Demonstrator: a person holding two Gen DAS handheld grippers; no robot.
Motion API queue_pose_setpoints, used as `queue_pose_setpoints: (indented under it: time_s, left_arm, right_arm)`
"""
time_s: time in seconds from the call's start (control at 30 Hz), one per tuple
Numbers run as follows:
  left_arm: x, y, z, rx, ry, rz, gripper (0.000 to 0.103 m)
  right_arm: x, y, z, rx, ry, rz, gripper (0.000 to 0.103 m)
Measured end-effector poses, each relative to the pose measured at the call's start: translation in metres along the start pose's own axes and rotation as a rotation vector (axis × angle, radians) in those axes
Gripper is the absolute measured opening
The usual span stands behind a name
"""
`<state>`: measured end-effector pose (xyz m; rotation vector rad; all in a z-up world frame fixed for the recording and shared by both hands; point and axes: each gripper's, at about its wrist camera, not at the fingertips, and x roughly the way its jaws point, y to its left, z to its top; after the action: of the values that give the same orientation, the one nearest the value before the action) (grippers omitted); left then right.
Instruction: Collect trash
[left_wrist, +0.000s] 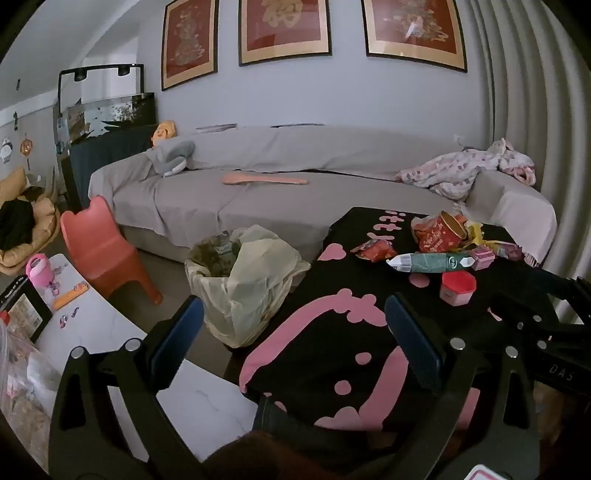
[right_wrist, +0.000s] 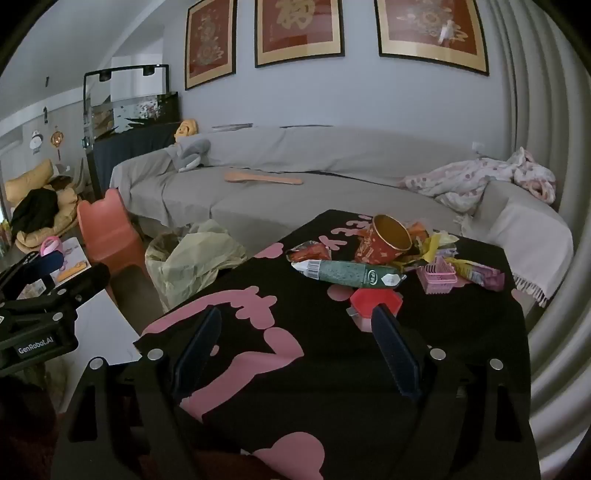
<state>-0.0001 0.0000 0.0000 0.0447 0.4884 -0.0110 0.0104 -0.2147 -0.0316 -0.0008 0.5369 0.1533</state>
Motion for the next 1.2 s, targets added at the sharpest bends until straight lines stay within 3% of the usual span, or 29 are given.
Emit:
queue_pose_setpoints:
  time_s: [1.2]
  left_arm:
    - [-0.004,0.0027,-0.0042,-0.012,0.016,0.004,0.094]
  right_arm:
    - [-0.0039,-0.0024,0.0001,0.011,-0.004,0.002,0.08]
